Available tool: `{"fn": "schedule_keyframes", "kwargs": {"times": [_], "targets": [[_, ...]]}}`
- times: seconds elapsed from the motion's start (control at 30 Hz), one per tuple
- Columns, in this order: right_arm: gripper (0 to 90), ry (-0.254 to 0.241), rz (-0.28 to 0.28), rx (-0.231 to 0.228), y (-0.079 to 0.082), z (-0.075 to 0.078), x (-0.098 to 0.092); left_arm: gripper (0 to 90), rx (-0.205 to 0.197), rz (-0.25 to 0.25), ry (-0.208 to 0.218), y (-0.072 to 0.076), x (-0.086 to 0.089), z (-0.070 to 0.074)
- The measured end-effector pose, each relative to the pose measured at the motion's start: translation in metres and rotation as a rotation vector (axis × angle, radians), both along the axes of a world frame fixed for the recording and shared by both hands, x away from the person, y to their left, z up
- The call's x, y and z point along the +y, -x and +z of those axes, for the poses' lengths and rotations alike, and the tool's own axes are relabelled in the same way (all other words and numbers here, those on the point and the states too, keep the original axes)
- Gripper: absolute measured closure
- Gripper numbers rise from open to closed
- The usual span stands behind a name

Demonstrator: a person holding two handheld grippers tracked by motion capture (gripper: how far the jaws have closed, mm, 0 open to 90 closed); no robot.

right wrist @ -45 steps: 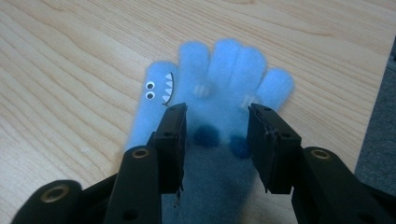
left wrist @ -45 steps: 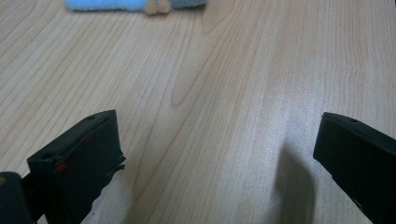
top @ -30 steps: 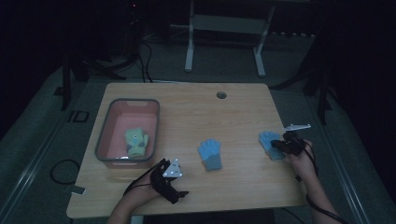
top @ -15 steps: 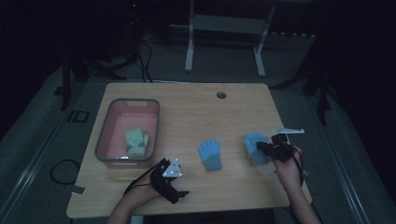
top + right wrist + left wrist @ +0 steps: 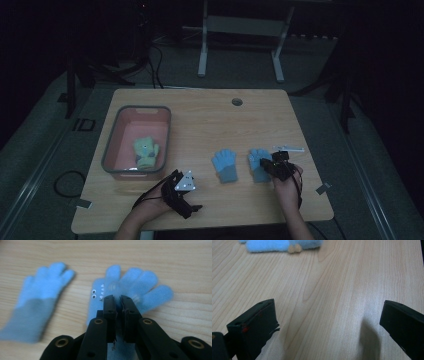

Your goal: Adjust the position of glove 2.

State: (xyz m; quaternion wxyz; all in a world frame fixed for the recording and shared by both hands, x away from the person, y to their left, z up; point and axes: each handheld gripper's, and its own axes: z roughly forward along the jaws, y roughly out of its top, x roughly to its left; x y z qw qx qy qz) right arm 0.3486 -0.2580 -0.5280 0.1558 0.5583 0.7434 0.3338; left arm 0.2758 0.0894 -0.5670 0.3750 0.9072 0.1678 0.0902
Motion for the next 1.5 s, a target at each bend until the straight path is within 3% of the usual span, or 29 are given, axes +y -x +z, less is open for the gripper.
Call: {"fn": "schedule_keyframes", "kwargs": {"times": [0.17, 0.23, 0.33, 0.43, 0.53, 0.57, 0.67, 0.8, 0.93, 1.17, 1.4, 1.5], "targets": [[80.4, 0.027, -0.017, 0.025, -0.005, -0.017, -0.004, 1.3, 0.006, -0.001, 0.007, 0.0, 0.001, 0.0], [78.7, 0.012, -0.017, 0.031, -0.005, -0.017, -0.006, 1.3, 0.005, -0.001, 0.005, 0.0, 0.0, 0.0], [72.9, 0.028, -0.002, 0.027, -0.005, -0.015, -0.006, 1.3, 0.008, -0.001, 0.003, 0.0, 0.0, 0.0], [61.0, 0.052, 0.039, -0.025, -0.003, -0.006, -0.008, 1.3, 0.009, 0.0, 0.008, 0.0, 0.0, 0.0], [57.3, 0.083, 0.081, -0.053, -0.002, 0.001, -0.009, 1.3, 0.013, 0.002, 0.01, -0.001, 0.0, 0.0], [57.3, 0.083, 0.081, -0.053, -0.002, 0.001, -0.009, 1.3, 0.013, 0.002, 0.01, -0.001, 0.0, 0.0], [56.4, 0.086, 0.184, -0.071, -0.004, 0.006, -0.016, 1.3, 0.013, -0.002, 0.006, 0.0, 0.0, 0.0], [55.1, 0.059, 0.258, -0.055, -0.01, 0.008, -0.028, 1.3, 0.014, -0.003, 0.002, -0.001, 0.0, 0.0], [56.8, 0.066, 0.353, -0.075, -0.013, 0.009, -0.038, 1.3, 0.014, -0.003, -0.001, -0.001, 0.0, 0.0], [58.6, 0.105, 0.496, -0.057, -0.022, 0.008, -0.046, 1.3, 0.012, -0.009, -0.01, -0.001, -0.001, -0.001], [68.2, 0.121, 0.51, -0.032, -0.03, -0.003, -0.043, 1.3, 0.011, -0.01, -0.013, -0.001, -0.001, -0.002], [66.3, 0.109, 0.513, -0.034, -0.032, -0.007, -0.041, 1.3, 0.013, -0.009, -0.01, -0.001, 0.0, -0.002]]}}
